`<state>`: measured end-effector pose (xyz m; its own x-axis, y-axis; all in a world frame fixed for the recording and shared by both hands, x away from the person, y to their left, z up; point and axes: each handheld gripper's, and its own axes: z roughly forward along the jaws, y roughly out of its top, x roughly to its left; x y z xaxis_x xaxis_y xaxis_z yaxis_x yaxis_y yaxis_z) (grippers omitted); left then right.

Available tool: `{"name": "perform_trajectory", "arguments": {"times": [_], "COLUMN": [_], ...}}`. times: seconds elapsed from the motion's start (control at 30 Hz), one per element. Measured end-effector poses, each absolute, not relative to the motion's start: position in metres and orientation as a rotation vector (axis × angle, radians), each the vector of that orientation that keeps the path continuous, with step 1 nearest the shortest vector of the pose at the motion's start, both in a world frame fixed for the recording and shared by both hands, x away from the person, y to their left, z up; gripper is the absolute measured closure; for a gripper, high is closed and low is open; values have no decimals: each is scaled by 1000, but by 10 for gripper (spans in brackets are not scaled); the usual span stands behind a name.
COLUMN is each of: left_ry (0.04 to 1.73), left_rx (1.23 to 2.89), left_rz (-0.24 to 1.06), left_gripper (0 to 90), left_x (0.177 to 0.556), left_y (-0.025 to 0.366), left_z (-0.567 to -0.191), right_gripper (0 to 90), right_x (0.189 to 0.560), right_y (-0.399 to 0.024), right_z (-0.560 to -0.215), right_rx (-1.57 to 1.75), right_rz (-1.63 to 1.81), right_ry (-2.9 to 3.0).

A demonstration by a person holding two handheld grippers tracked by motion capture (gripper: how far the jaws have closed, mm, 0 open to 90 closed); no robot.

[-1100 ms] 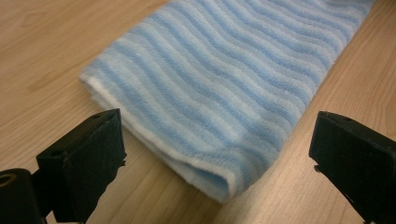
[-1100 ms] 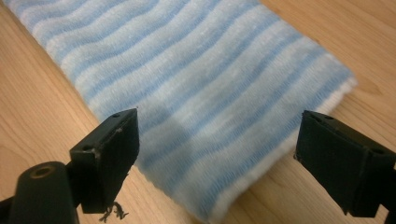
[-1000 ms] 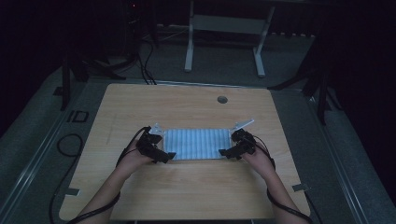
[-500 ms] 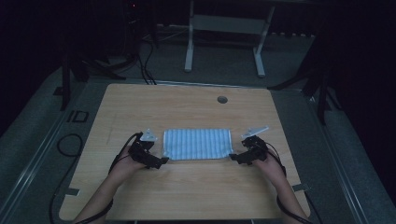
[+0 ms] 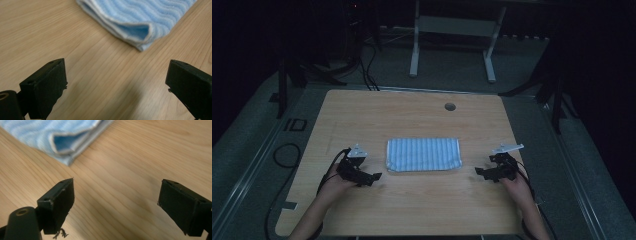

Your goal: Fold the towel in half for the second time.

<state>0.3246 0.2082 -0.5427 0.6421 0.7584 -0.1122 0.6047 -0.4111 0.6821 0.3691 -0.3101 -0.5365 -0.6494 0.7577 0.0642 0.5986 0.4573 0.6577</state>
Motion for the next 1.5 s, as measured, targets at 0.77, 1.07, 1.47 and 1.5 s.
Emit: {"name": "perform_trajectory", "arguments": {"times": [0.77, 1.07, 1.47, 1.5], "left_ry": [1323, 1390, 1409, 1415], "left_rx": [1952, 1910, 1853, 1846], "left_rz": [403, 449, 521, 528], "left_gripper": [35, 35, 35, 35], "left_x": [298, 291, 290, 289], "left_y": [287, 301, 302, 302], "left_z": [-556, -559, -557, -557], "right_gripper": [123, 123, 123, 123], "right_x": [348, 344, 343, 343], "right_y": [-360, -369, -378, -378], "right_z": [-552, -546, -546, -546], "right_rx": [1334, 1375, 1415, 1413], "right_rz": [920, 933, 927, 930], "right_ry": [2231, 2067, 1960, 1959]}}
